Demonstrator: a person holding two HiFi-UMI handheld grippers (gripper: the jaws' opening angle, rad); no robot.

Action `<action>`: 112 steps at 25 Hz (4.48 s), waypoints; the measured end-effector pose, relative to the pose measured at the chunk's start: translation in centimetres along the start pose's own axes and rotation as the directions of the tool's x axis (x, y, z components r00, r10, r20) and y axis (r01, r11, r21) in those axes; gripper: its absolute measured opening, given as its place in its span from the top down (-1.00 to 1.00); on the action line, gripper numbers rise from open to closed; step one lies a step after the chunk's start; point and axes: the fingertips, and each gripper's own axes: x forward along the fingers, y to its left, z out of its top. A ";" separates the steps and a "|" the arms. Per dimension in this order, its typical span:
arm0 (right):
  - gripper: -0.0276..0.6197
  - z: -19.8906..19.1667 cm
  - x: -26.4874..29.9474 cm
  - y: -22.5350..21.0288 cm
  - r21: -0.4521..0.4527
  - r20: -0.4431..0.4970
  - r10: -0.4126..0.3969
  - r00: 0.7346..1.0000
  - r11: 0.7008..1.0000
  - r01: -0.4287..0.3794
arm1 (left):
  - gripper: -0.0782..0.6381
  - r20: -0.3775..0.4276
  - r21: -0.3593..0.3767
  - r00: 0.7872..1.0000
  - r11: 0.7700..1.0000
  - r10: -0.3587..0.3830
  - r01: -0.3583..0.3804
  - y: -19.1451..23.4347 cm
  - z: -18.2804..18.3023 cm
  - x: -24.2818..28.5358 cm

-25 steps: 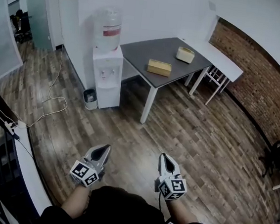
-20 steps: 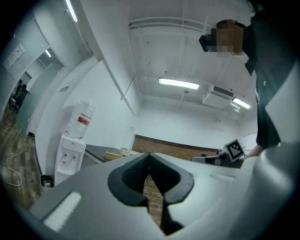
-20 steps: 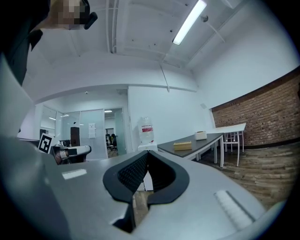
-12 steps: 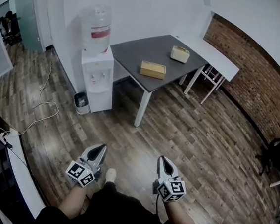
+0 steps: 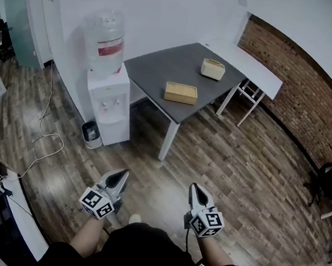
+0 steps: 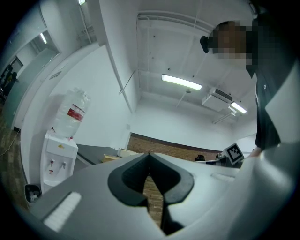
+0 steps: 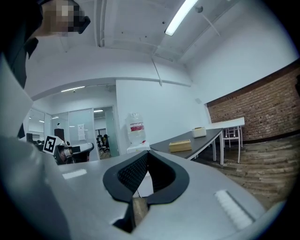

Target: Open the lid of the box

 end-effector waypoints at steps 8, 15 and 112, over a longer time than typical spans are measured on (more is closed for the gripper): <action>0.91 0.4 4.1 0.0 -0.008 -0.022 -0.058 0.998 0.998 0.058 | 0.78 0.002 0.011 0.999 0.999 -0.052 0.052 4.4 1.1 2.4; 0.91 -1.0 5.1 -1.4 -0.007 -0.080 -0.104 0.991 0.995 0.104 | 0.78 -0.032 -0.017 0.998 0.998 -0.056 0.056 6.6 -0.3 4.4; 0.90 2.9 46.6 -32.7 -0.024 -0.288 -0.113 0.951 0.994 0.110 | 0.37 -0.490 -0.175 0.856 0.942 0.168 -0.285 35.2 -13.7 46.5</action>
